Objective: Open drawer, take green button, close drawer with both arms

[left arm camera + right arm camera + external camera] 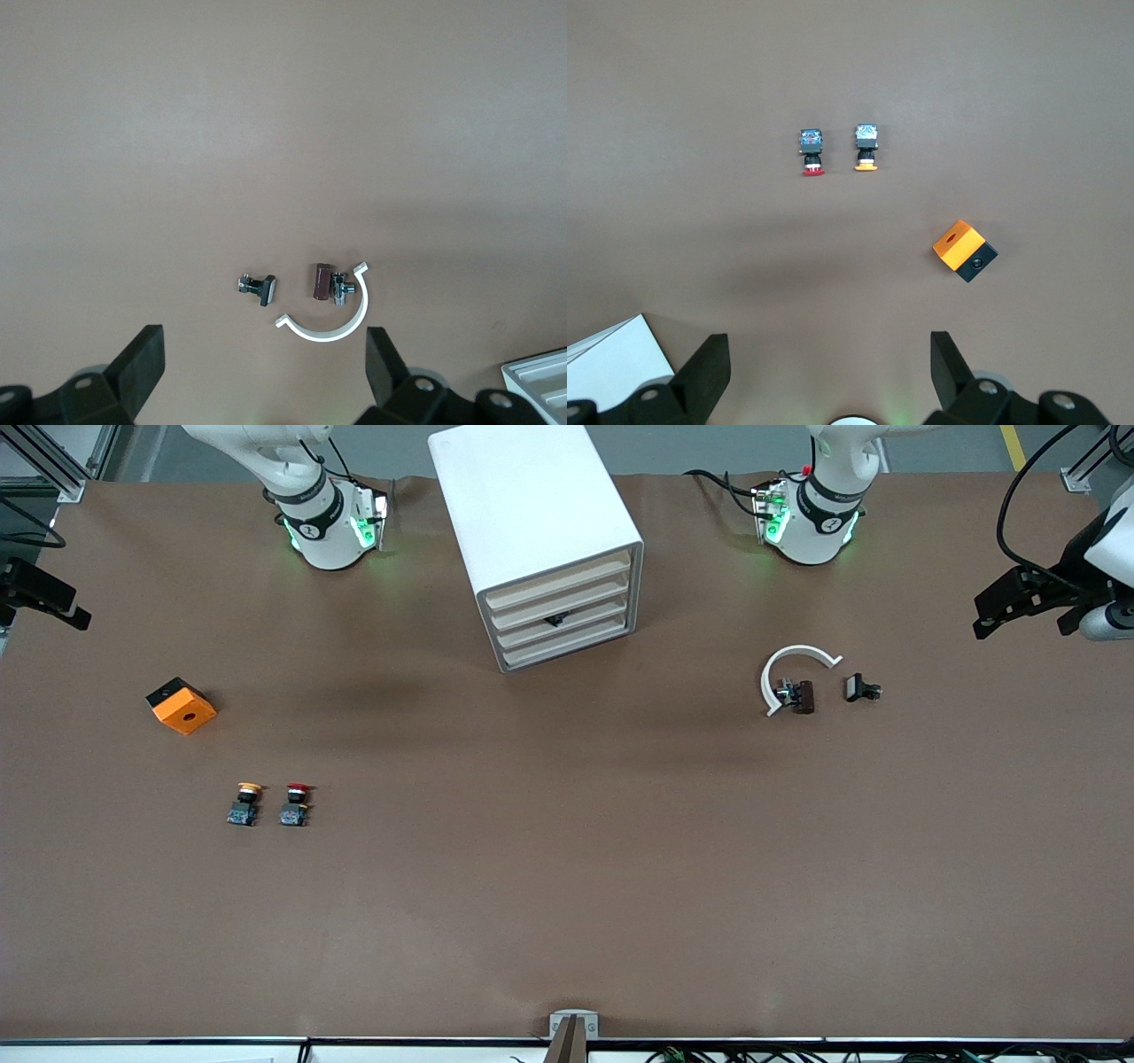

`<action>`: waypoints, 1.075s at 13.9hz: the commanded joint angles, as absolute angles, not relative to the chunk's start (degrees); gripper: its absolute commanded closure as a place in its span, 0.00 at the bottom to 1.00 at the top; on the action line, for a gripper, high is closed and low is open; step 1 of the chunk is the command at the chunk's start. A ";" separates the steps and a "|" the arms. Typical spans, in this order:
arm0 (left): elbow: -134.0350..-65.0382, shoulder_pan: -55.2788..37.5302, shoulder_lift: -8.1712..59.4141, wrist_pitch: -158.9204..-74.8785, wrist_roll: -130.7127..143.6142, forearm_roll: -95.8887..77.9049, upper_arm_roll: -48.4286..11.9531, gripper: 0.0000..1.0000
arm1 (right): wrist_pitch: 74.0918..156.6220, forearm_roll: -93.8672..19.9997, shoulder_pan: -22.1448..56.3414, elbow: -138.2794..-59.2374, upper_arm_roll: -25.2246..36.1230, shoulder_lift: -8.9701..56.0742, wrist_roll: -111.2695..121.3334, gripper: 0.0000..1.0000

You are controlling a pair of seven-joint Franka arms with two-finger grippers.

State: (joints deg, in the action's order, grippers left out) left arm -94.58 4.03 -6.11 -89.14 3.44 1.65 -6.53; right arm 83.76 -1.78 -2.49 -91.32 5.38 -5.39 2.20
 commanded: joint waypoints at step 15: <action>-87.27 1.94 11.59 -90.25 10.79 -2.80 -7.38 0.00 | 84.46 0.25 -2.29 -92.46 4.92 -6.59 2.37 0.00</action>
State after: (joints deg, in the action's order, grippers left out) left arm -89.36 2.26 8.71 -89.89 7.48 -0.34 -7.29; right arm 83.77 -1.22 -2.48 -91.34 5.11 -5.39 2.24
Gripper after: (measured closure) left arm 0.000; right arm 0.000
